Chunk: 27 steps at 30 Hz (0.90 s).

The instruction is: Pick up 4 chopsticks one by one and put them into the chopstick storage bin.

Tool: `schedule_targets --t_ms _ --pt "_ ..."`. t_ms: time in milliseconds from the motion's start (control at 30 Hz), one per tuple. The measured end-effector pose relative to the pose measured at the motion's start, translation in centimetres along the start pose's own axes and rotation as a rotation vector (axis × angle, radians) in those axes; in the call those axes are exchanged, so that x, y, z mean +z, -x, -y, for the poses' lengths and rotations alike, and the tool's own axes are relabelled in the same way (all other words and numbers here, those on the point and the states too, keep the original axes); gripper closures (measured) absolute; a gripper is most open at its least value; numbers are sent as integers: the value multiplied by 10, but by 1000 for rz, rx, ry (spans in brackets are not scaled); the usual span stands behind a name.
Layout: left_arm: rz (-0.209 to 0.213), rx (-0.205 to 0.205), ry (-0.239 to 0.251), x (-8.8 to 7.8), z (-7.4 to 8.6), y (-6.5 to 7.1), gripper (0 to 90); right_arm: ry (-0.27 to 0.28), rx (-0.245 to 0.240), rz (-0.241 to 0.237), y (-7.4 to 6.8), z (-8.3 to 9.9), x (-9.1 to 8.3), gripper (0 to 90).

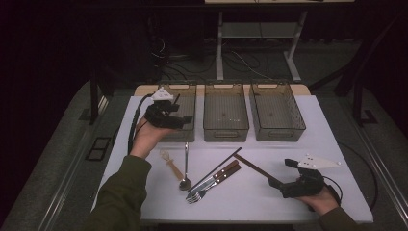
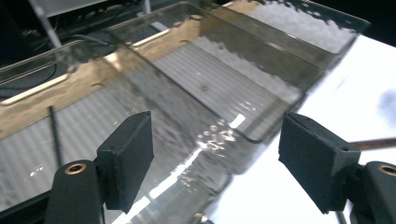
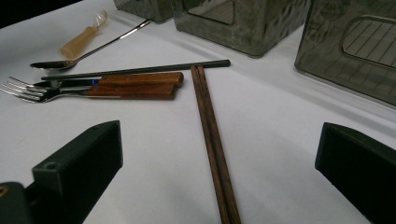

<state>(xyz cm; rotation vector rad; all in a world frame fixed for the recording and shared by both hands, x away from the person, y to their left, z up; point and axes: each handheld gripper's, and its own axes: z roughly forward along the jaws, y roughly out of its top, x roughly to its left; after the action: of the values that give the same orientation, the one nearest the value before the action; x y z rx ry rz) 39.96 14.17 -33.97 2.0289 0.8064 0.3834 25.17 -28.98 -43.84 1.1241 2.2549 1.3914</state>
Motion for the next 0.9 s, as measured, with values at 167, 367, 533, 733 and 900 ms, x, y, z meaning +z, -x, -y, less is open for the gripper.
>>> schedule_targets --t_ms 167,367,533,733,900 --pt "36 8 8 4 6 19 247 -2 -1 3 0 0 0 5" --pt "72 12 12 9 15 39 229 -7 -6 4 0 0 0 5" --pt "103 13 11 14 25 55 226 -11 -1 3 -1 0 0 5" --pt "127 7 -21 21 36 68 226 -12 -7 4 0 0 0 5" --pt "132 17 -54 26 46 78 256 -13 -10 4 0 0 0 5"
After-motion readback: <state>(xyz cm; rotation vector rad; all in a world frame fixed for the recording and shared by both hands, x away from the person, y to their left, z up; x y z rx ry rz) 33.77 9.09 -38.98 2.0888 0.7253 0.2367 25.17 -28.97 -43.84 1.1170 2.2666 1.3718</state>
